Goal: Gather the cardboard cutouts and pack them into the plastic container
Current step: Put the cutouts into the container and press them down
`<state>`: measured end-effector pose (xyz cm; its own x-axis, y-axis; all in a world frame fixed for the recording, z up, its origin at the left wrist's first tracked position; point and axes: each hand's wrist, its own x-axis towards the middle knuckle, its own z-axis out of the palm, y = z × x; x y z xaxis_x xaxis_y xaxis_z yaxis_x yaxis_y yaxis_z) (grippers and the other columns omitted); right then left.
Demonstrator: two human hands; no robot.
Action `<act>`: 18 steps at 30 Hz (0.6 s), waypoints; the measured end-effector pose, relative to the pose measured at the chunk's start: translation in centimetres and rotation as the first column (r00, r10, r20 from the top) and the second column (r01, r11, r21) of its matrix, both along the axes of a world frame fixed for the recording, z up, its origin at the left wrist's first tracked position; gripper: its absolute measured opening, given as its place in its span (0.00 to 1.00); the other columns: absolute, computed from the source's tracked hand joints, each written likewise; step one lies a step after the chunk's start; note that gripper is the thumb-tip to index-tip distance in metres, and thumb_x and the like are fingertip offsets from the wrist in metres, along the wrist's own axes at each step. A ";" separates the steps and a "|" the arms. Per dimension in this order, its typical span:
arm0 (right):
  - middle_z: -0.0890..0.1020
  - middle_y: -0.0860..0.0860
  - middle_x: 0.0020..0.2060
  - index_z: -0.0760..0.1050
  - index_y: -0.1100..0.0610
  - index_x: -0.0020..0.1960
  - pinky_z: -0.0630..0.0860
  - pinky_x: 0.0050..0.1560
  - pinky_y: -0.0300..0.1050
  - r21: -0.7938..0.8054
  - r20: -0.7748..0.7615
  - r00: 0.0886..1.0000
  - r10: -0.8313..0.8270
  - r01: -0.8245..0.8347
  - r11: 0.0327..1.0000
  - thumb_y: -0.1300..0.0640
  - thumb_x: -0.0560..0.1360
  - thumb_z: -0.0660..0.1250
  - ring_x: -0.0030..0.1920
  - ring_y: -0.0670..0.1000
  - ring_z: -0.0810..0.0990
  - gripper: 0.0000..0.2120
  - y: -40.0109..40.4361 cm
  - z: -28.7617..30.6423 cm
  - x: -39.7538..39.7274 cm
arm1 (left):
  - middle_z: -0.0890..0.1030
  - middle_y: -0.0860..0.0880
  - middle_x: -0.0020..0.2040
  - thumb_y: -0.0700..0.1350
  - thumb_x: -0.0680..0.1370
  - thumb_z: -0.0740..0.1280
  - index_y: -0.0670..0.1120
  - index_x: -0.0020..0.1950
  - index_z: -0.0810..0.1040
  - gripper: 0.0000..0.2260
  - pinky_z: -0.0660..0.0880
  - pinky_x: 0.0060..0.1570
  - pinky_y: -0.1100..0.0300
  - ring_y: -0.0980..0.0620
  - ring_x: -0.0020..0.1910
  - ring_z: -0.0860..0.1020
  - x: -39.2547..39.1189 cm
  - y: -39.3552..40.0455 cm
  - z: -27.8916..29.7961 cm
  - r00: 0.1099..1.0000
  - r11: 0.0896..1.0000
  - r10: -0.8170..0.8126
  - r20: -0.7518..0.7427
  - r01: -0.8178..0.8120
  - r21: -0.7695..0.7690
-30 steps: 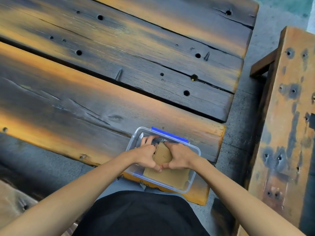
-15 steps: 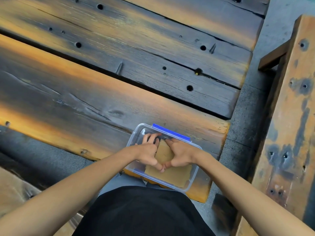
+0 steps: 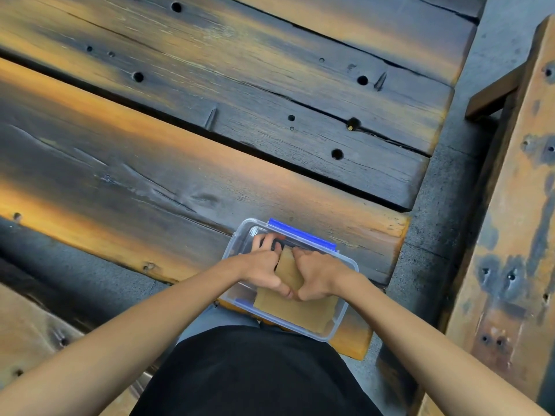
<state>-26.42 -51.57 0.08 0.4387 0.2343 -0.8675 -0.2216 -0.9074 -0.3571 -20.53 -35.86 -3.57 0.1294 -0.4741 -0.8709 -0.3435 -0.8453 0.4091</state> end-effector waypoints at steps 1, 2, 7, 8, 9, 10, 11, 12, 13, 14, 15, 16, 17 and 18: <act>0.66 0.59 0.78 0.47 0.63 0.83 0.71 0.72 0.52 -0.006 0.002 1.000 0.006 -0.006 1.000 0.40 0.73 0.72 0.75 0.59 0.68 0.53 0.2 0.0 0.0 | 0.49 0.56 0.76 0.68 0.63 0.72 0.34 0.76 0.60 0.54 0.63 0.75 0.39 0.47 0.78 0.45 -0.2 0.0 0.0 1.000 1.000 0.014 0.001 -0.014 0.007; 0.65 0.59 0.78 0.46 0.63 0.83 0.70 0.73 0.52 -0.007 0.001 1.000 0.008 -0.008 1.000 0.40 0.72 0.72 0.75 0.60 0.68 0.54 0.3 0.0 0.0 | 0.49 0.57 0.75 0.68 0.62 0.72 0.35 0.76 0.61 0.54 0.63 0.74 0.37 0.48 0.78 0.45 -0.3 0.0 0.1 1.000 1.000 0.025 0.002 -0.025 0.013; 0.70 0.60 0.74 0.51 0.63 0.82 0.73 0.70 0.53 -0.021 -0.018 1.000 0.012 -0.012 1.000 0.43 0.69 0.78 0.72 0.60 0.72 0.55 0.2 -0.6 0.3 | 0.48 0.59 0.74 0.69 0.64 0.72 0.38 0.80 0.57 0.55 0.60 0.73 0.30 0.48 0.77 0.43 -0.6 -0.2 0.3 1.000 0.999 0.029 -0.005 -0.029 0.025; 0.71 0.59 0.73 0.52 0.63 0.81 0.73 0.70 0.53 -0.022 -0.018 1.000 0.019 -0.020 1.000 0.43 0.68 0.79 0.72 0.60 0.72 0.55 0.2 -0.6 0.3 | 0.48 0.59 0.74 0.69 0.65 0.72 0.38 0.80 0.56 0.56 0.59 0.73 0.30 0.49 0.77 0.43 -0.7 -0.2 0.3 0.999 0.999 0.035 -0.007 -0.035 0.023; 0.71 0.59 0.73 0.52 0.63 0.81 0.73 0.70 0.53 -0.022 -0.015 1.000 0.021 -0.021 1.000 0.42 0.67 0.80 0.71 0.60 0.72 0.56 0.2 -0.7 0.2 | 0.48 0.60 0.74 0.70 0.65 0.72 0.38 0.81 0.55 0.56 0.58 0.73 0.30 0.50 0.77 0.43 -0.7 -0.2 0.3 0.999 0.999 0.046 -0.007 -0.046 0.023; 0.71 0.59 0.73 0.52 0.63 0.81 0.73 0.70 0.53 -0.025 -0.009 1.000 0.018 -0.018 1.000 0.42 0.67 0.80 0.71 0.60 0.73 0.56 0.1 -0.8 0.1 | 0.47 0.61 0.74 0.70 0.65 0.71 0.37 0.81 0.55 0.57 0.58 0.73 0.30 0.51 0.77 0.42 -0.8 -0.2 0.2 0.999 0.998 0.053 -0.006 -0.052 0.021; 0.71 0.59 0.74 0.52 0.62 0.82 0.73 0.70 0.53 -0.029 0.001 1.000 0.011 -0.011 1.000 0.42 0.67 0.80 0.71 0.60 0.73 0.56 0.1 -0.9 0.0 | 0.47 0.61 0.75 0.71 0.65 0.70 0.37 0.81 0.54 0.57 0.58 0.73 0.30 0.52 0.77 0.42 -0.8 -0.2 0.2 0.999 0.998 0.052 -0.002 -0.051 0.019; 0.71 0.59 0.74 0.52 0.62 0.82 0.73 0.70 0.54 -0.034 0.011 1.000 0.002 -0.001 0.999 0.42 0.67 0.80 0.72 0.60 0.72 0.56 0.1 -1.0 -0.2 | 0.47 0.61 0.75 0.71 0.66 0.70 0.36 0.81 0.54 0.57 0.57 0.73 0.29 0.51 0.77 0.42 -0.9 -0.2 0.2 0.999 0.999 0.046 0.003 -0.046 0.019; 0.71 0.58 0.74 0.53 0.62 0.81 0.73 0.70 0.54 -0.037 0.019 1.000 -0.007 0.007 0.999 0.42 0.67 0.80 0.72 0.60 0.72 0.56 0.0 -1.1 -0.3 | 0.47 0.60 0.76 0.72 0.67 0.69 0.36 0.81 0.54 0.56 0.57 0.73 0.27 0.50 0.77 0.42 -0.9 -0.3 0.1 0.999 0.999 0.044 0.007 -0.044 0.020; 0.71 0.58 0.74 0.53 0.61 0.81 0.72 0.70 0.54 -0.039 0.023 1.000 -0.010 0.011 0.999 0.42 0.66 0.81 0.72 0.60 0.72 0.56 0.0 -1.1 -0.4 | 0.47 0.59 0.77 0.72 0.67 0.68 0.36 0.81 0.54 0.56 0.56 0.72 0.27 0.50 0.78 0.42 -1.0 -0.3 0.2 0.999 0.999 0.050 0.008 -0.050 0.019; 0.70 0.58 0.74 0.53 0.61 0.81 0.72 0.71 0.54 -0.041 0.028 1.000 -0.008 0.009 0.999 0.42 0.66 0.81 0.72 0.60 0.72 0.56 0.0 -1.1 -0.4 | 0.47 0.59 0.78 0.72 0.68 0.67 0.37 0.81 0.55 0.55 0.55 0.72 0.26 0.49 0.78 0.41 -1.0 -0.2 0.1 0.998 0.998 0.063 0.008 -0.063 0.016; 0.69 0.58 0.75 0.52 0.61 0.82 0.71 0.72 0.53 -0.043 0.031 1.000 0.000 0.001 0.999 0.42 0.66 0.81 0.73 0.60 0.71 0.57 0.1 -1.2 -0.5 | 0.47 0.58 0.78 0.72 0.67 0.66 0.37 0.81 0.55 0.55 0.55 0.72 0.26 0.49 0.78 0.41 -1.0 -0.2 0.1 0.997 0.997 0.077 0.006 -0.077 0.011; 0.69 0.58 0.75 0.52 0.62 0.82 0.71 0.72 0.53 -0.044 0.030 1.000 0.007 -0.006 0.999 0.42 0.66 0.81 0.73 0.60 0.71 0.58 0.1 -1.1 -0.5 | 0.47 0.58 0.79 0.72 0.67 0.65 0.38 0.82 0.54 0.54 0.54 0.73 0.27 0.49 0.79 0.41 -1.1 -0.2 0.1 0.996 0.996 0.085 0.004 -0.085 0.005; 0.69 0.58 0.75 0.52 0.62 0.82 0.71 0.72 0.54 -0.042 0.026 1.000 0.010 -0.009 0.999 0.42 0.65 0.81 0.73 0.60 0.71 0.58 0.1 -1.1 -0.5 | 0.47 0.58 0.79 0.72 0.67 0.64 0.39 0.82 0.54 0.54 0.55 0.73 0.27 0.48 0.79 0.41 -1.1 -0.2 0.2 0.996 0.996 0.085 0.005 -0.085 0.000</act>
<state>-26.94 -51.46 -0.99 0.4595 0.2018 -0.8650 -0.2041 -0.9238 -0.3240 -21.66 -36.01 -3.40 0.1737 -0.4611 -0.8702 -0.2727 -0.8716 0.4074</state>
